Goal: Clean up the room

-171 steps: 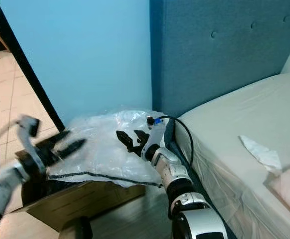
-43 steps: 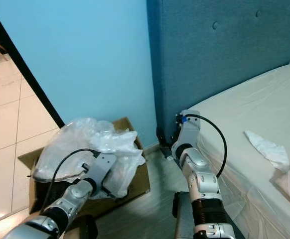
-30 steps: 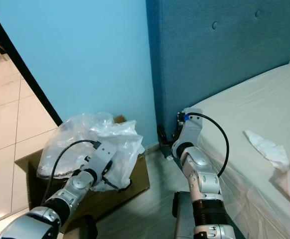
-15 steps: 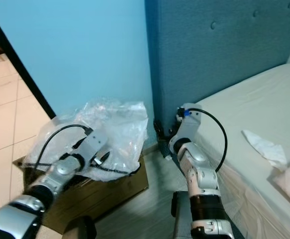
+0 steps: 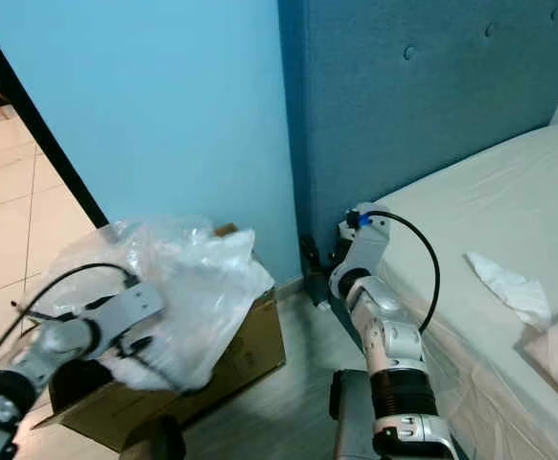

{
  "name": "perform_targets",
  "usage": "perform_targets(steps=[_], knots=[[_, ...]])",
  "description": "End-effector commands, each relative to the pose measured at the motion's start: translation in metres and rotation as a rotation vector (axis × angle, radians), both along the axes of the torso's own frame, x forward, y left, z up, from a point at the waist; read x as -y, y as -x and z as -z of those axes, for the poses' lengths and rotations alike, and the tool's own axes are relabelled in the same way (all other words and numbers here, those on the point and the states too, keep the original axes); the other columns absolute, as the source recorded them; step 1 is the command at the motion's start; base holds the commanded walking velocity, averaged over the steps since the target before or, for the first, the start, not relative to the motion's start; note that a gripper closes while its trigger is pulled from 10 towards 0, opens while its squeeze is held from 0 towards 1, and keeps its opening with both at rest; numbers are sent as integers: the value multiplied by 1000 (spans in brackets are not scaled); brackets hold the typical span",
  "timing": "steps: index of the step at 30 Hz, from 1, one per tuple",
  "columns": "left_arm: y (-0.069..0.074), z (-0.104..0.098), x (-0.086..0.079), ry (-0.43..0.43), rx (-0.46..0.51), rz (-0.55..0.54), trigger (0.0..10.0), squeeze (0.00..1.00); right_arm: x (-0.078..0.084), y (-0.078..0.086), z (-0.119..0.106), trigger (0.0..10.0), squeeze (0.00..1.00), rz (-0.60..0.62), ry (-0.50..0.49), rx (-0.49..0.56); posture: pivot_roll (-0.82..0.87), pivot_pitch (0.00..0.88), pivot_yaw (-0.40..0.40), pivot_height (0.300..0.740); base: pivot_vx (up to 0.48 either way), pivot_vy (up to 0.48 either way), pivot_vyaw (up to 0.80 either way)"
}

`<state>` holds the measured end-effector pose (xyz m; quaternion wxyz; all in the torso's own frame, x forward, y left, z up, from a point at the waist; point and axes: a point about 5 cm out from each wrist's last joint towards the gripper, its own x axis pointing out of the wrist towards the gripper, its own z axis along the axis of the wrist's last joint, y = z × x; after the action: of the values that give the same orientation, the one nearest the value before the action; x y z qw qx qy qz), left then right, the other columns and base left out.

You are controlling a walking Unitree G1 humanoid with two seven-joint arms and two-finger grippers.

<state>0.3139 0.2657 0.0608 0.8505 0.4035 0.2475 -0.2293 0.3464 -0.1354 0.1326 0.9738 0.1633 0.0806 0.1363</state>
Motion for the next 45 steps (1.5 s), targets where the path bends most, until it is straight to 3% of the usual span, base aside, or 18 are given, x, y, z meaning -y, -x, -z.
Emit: perform_targets(steps=[1,9,11,15,16,21,22,24,25,27,29,31,33,38,39,41,44,45], knots=[[0,-10,-13,2,13,-23,10000,0,-5,-1,2,10000,0,-17,-18,-2,-67,41,27,468,0,0,0],[-2,-47,-25,160,99,-9,10000,0,-7,-3,4,10000,0,-35,-14,-7,-55,32,14,468,0,0,0],[-2,-52,-11,312,127,31,10000,0,-9,-5,4,10000,0,-43,-10,-8,-55,27,8,468,0,0,0],[-2,-52,-3,390,134,46,10000,0,-9,-6,4,10000,0,-46,-11,-7,-56,27,8,468,0,0,0],[-1,-55,4,499,144,54,10000,0,-9,-6,4,10000,0,-48,-13,-6,-60,24,6,468,0,0,0],[2,-60,9,631,155,72,10000,0,-9,-6,5,10000,0,-49,-19,-4,-63,22,6,468,0,0,0],[4,-62,3,627,156,58,10000,0,-8,-5,5,10000,0,-49,-22,-5,-65,21,5,468,0,0,0],[5,-66,-20,485,161,-6,10000,0,-5,-6,6,10000,0,-44,-28,-8,-63,19,3,468,0,0,0],[5,-66,-20,485,161,-6,10000,0,-5,-6,6,10000,0,-44,-28,-8,-63,19,3,468,0,0,0],[3,-78,-39,365,221,-76,10000,0,-5,-6,7,10000,0,-45,-31,-10,-60,18,1,468,0,0,0],[1,-82,-44,338,249,-96,10000,0,-6,-6,7,10000,0,-46,-32,-10,-60,18,1,468,0,0,0],[-5,-110,-56,328,413,-184,10000,0,-7,-8,7,10000,0,-49,-41,-7,-57,15,-2,468,0,0,0],[-6,-125,-61,293,492,-214,10000,0,-8,-9,7,10000,0,-50,-42,-7,-57,15,-2,468,0,0,0],[-6,-133,-61,294,513,-205,10000,0,-8,-9,7,10000,0,-47,-42,-9,-59,15,-1,468,0,0,0],[-7,-134,-59,335,515,-199,10000,0,-7,-9,8,10000,0,-42,-42,-15,-59,15,-1,468,0,0,0],[-7,-140,-52,537,544,-165,10000,0,-5,-8,11,10000,0,-33,-50,-24,-61,13,0,468,0,0,0],[-7,-143,-49,611,556,-147,10000,0,-4,-8,12,10000,0,-30,-54,-26,-61,13,0,468,0,0,0],[-5,-148,-42,766,567,-103,10000,0,-4,-8,15,10000,0,-29,-56,-31,-61,9,-1,468,0,0,0]])
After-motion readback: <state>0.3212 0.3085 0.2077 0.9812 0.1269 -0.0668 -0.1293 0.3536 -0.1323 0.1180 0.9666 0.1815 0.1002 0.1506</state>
